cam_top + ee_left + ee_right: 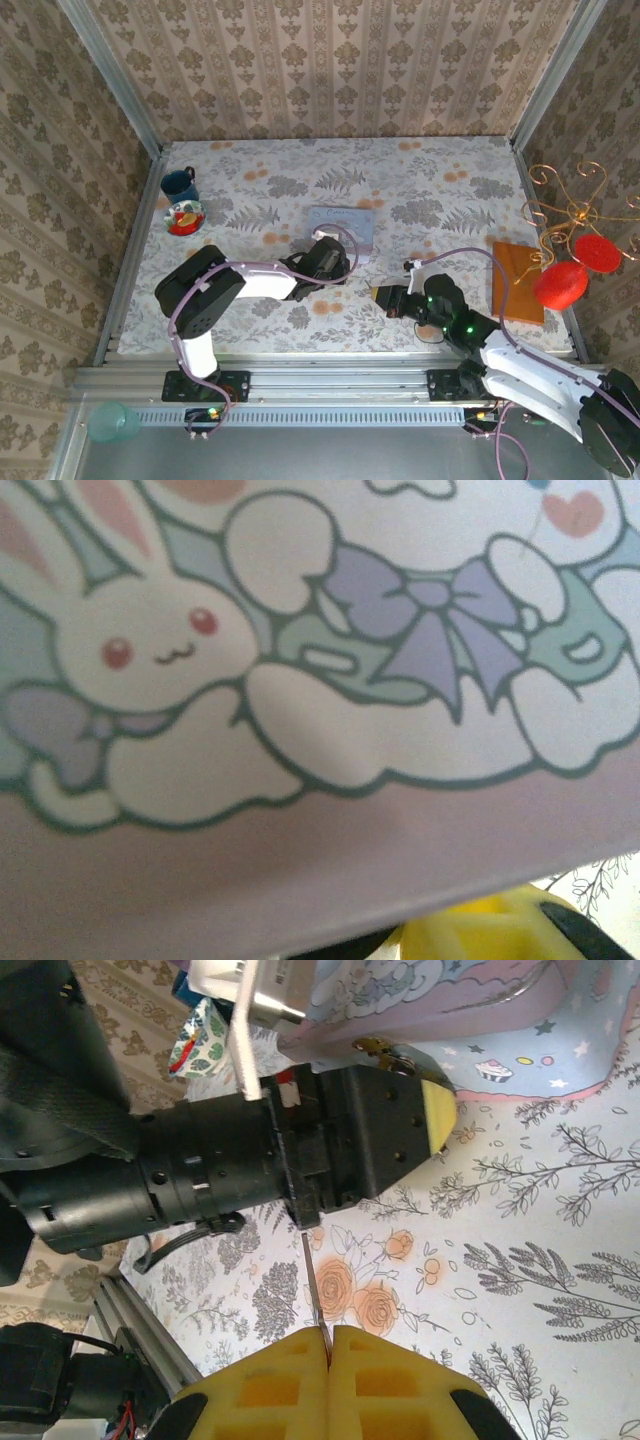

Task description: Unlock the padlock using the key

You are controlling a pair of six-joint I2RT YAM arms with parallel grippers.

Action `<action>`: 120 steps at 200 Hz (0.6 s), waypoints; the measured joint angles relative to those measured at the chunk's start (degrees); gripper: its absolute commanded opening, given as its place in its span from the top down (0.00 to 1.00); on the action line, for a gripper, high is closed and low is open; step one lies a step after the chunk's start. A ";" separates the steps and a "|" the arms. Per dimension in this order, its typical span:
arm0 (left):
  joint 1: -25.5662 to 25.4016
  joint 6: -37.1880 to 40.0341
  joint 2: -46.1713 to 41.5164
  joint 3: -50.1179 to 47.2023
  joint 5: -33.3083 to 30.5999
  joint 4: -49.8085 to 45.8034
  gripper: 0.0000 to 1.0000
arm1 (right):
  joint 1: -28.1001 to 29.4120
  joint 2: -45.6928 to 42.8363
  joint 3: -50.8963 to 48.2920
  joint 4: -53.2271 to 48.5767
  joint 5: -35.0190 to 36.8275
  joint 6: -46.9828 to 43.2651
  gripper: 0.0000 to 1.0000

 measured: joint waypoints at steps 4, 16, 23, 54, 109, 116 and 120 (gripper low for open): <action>0.00 -0.39 -0.31 -0.07 0.17 -0.35 0.73 | 0.00 0.26 0.00 0.00 0.00 0.17 1.00; 0.00 -1.84 -1.27 -0.37 0.85 -1.03 0.74 | 0.00 1.46 0.00 0.17 0.15 0.24 1.00; 0.02 -2.86 -1.88 -0.57 1.49 -1.44 0.74 | 0.00 2.32 0.00 0.55 0.20 0.35 1.00; -0.42 -8.96 -3.74 -0.81 4.63 -1.77 0.79 | 0.72 7.54 -0.02 4.02 1.09 0.37 1.00; -1.90 -16.35 -4.81 -1.03 6.73 -1.99 0.80 | 3.34 15.91 0.00 9.03 3.39 -0.07 1.00; -1.90 -16.50 -4.83 -1.07 6.78 -1.97 0.82 | 3.34 15.93 0.00 9.11 3.72 -0.07 1.00; -1.88 -16.65 -4.83 -1.14 6.80 -1.73 0.82 | 3.34 15.87 0.00 9.18 3.93 -0.09 1.00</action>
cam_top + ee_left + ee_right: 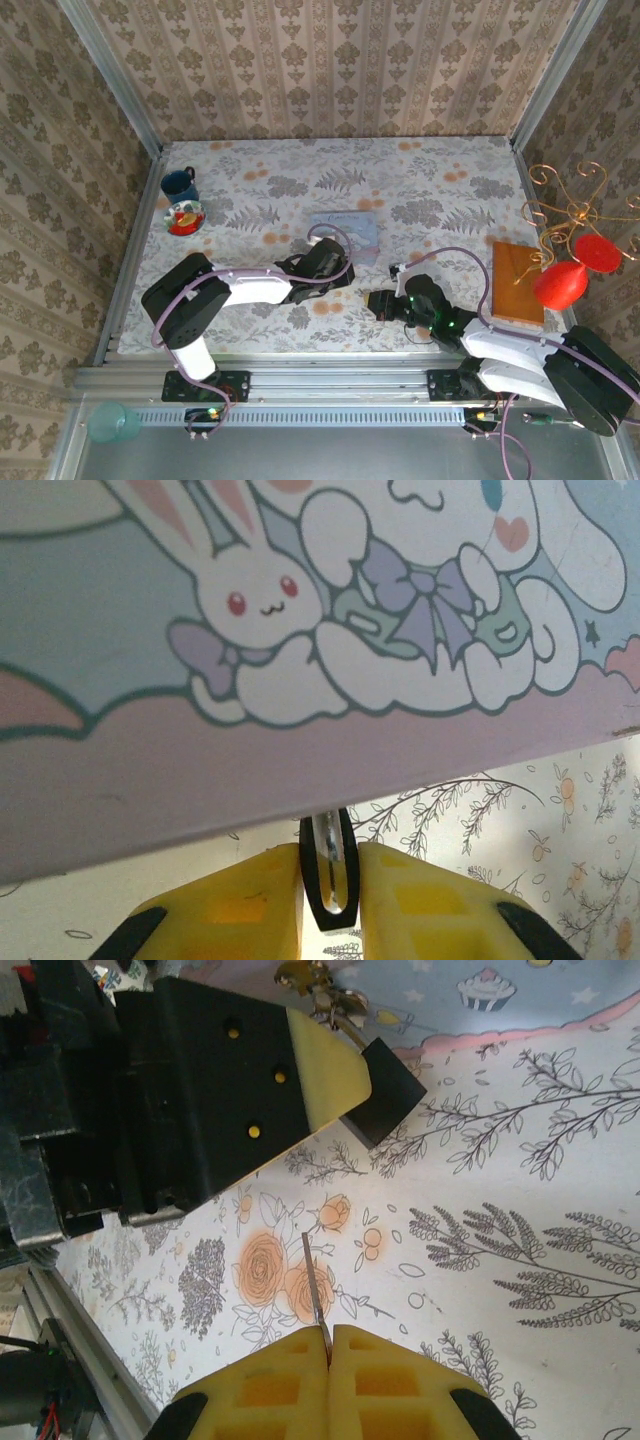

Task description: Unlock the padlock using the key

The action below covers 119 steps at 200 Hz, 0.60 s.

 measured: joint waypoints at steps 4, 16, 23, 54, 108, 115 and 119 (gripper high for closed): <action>0.00 -0.13 0.00 -0.20 0.07 0.46 0.82 | 0.00 -0.02 0.00 0.02 0.15 0.00 1.00; 0.07 -0.59 0.00 -0.74 0.55 1.60 0.83 | 0.00 -0.31 0.00 0.02 0.55 -0.24 1.00; 0.11 -0.90 0.00 -0.98 0.90 2.10 0.83 | 0.00 -0.52 0.00 -0.02 0.72 -0.42 1.00; 0.11 -2.43 -0.02 -1.97 2.54 5.18 0.86 | -0.04 -0.74 0.00 -0.09 1.16 -0.83 1.00; 1.27 -4.96 -3.06 -6.54 4.31 10.75 0.92 | -6.54 6.23 0.48 2.10 -3.93 2.82 1.00; 1.38 -5.49 -3.34 -7.67 4.72 12.20 0.93 | -7.41 7.43 0.55 2.99 -5.09 3.65 1.00; 1.60 -5.77 -3.41 -8.22 4.94 12.83 0.93 | -7.85 8.15 0.61 3.65 -5.88 4.00 1.00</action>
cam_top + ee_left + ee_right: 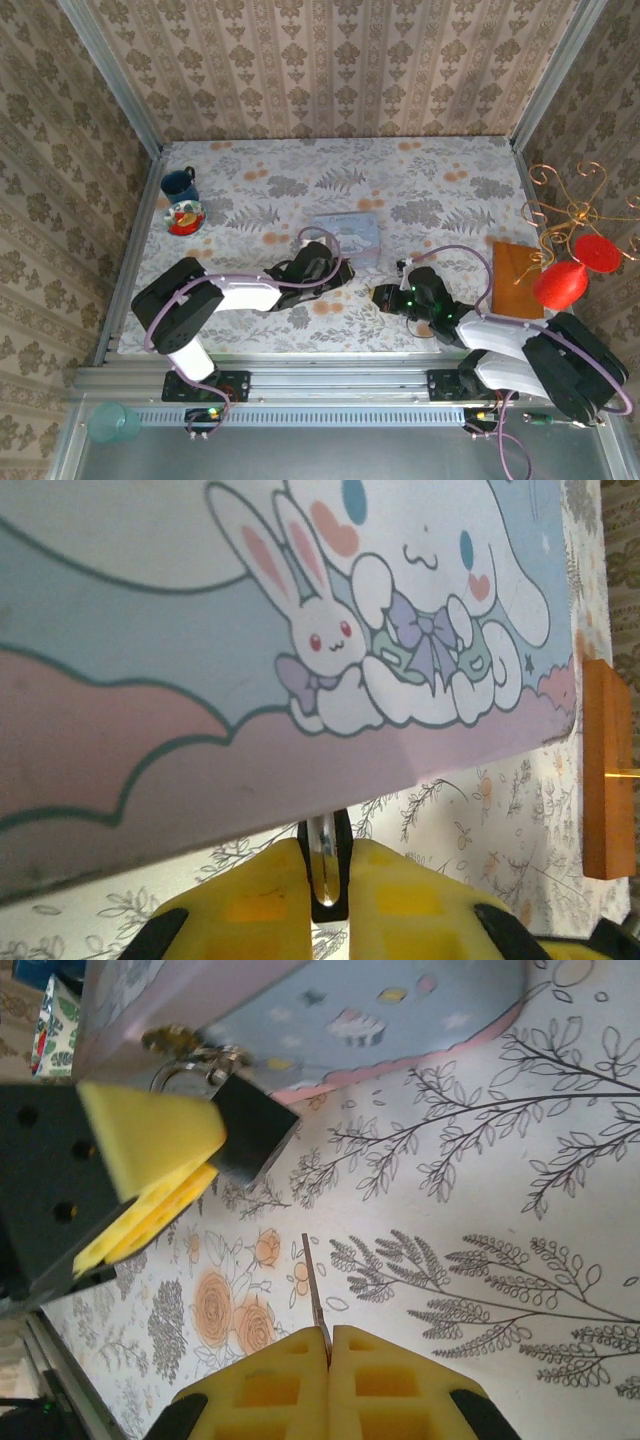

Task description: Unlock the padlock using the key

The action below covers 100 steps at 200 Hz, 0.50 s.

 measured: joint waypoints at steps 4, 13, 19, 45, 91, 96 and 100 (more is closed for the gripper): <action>0.07 -0.31 -0.13 -0.59 0.31 0.72 0.94 | -0.35 0.74 0.04 0.70 -0.68 0.48 1.00; 0.37 -0.76 -0.35 -1.46 0.90 2.01 0.94 | -1.01 2.27 0.15 2.36 -2.27 1.42 1.00; 0.39 -1.05 -0.70 -1.88 1.11 2.60 0.94 | -1.33 3.37 0.26 3.56 -3.48 2.19 1.00; 0.42 -2.01 -3.32 -3.72 1.99 4.44 0.96 | -2.45 8.35 0.96 9.73 -8.37 5.51 1.00; 1.81 -2.16 -7.21 -5.46 4.72 7.04 0.98 | -3.82 14.45 2.19 17.07 -13.73 8.76 1.00; 1.99 -2.16 -7.34 -5.62 4.96 7.43 0.98 | -4.00 14.73 2.19 17.57 -14.08 8.90 1.00; 2.19 -2.16 -7.43 -5.75 5.09 7.74 0.98 | -4.15 14.91 2.19 17.94 -14.43 9.03 1.00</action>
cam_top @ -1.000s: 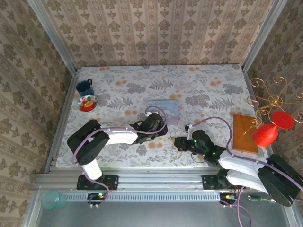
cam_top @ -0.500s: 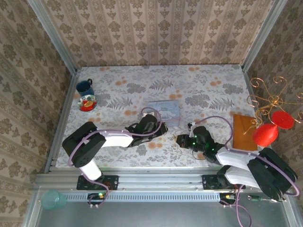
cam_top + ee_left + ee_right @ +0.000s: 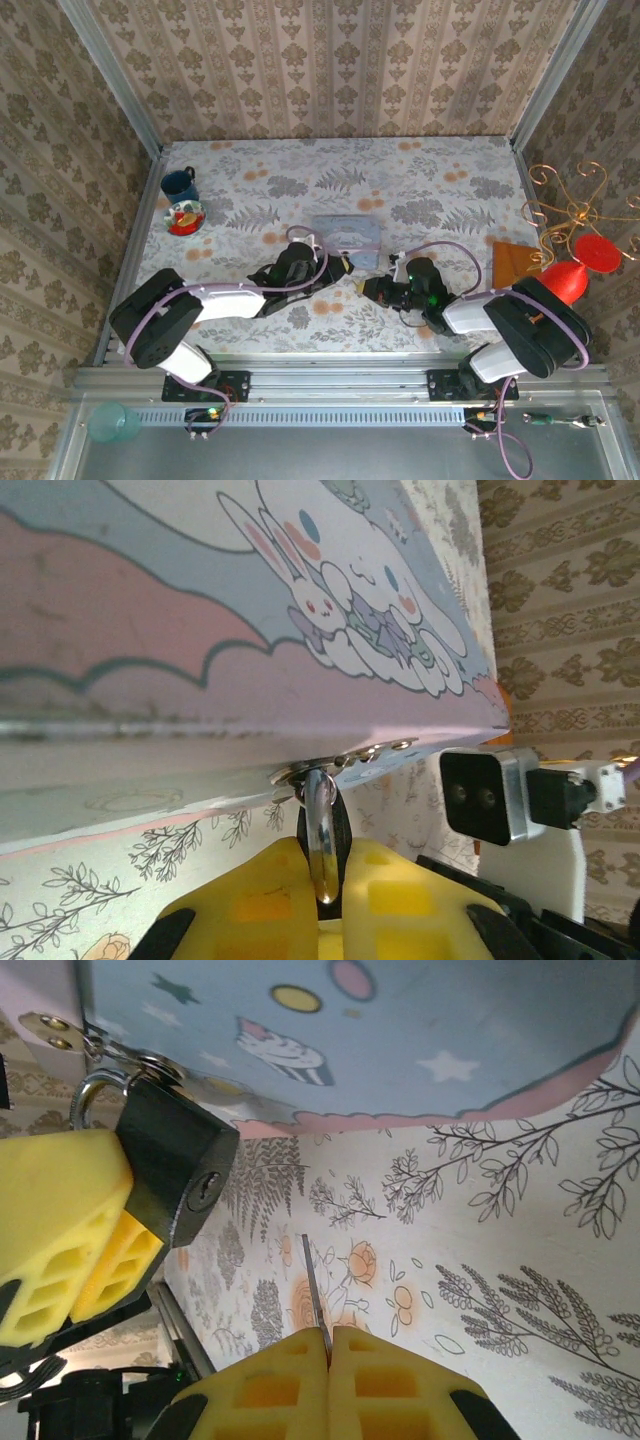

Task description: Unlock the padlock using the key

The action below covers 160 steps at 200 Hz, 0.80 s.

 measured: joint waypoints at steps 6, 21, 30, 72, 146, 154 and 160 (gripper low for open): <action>0.20 0.00 -0.09 -0.33 0.35 0.63 0.98 | -0.31 0.24 0.00 0.66 -0.52 0.22 1.00; 0.81 0.02 -0.09 -1.31 1.36 2.03 0.98 | -1.11 0.33 0.00 1.77 -1.60 0.68 1.00; 0.96 0.00 -0.09 -1.90 1.95 2.58 0.99 | -1.62 0.33 0.00 2.25 -2.23 0.90 1.00; 1.99 0.00 -0.09 -2.73 4.68 4.35 0.99 | -3.17 0.33 0.00 3.85 -5.18 1.29 1.00; 2.08 -0.26 -0.09 -2.73 8.15 6.78 1.00 | -4.59 0.28 0.70 5.03 -9.35 1.49 1.00; 2.08 -0.26 -0.09 -2.73 8.39 7.04 1.00 | -4.68 0.28 0.70 5.11 -9.55 1.49 1.00; 2.08 -0.24 -0.09 -2.73 8.50 7.30 1.00 | -4.76 0.26 0.70 5.11 -9.68 1.49 1.00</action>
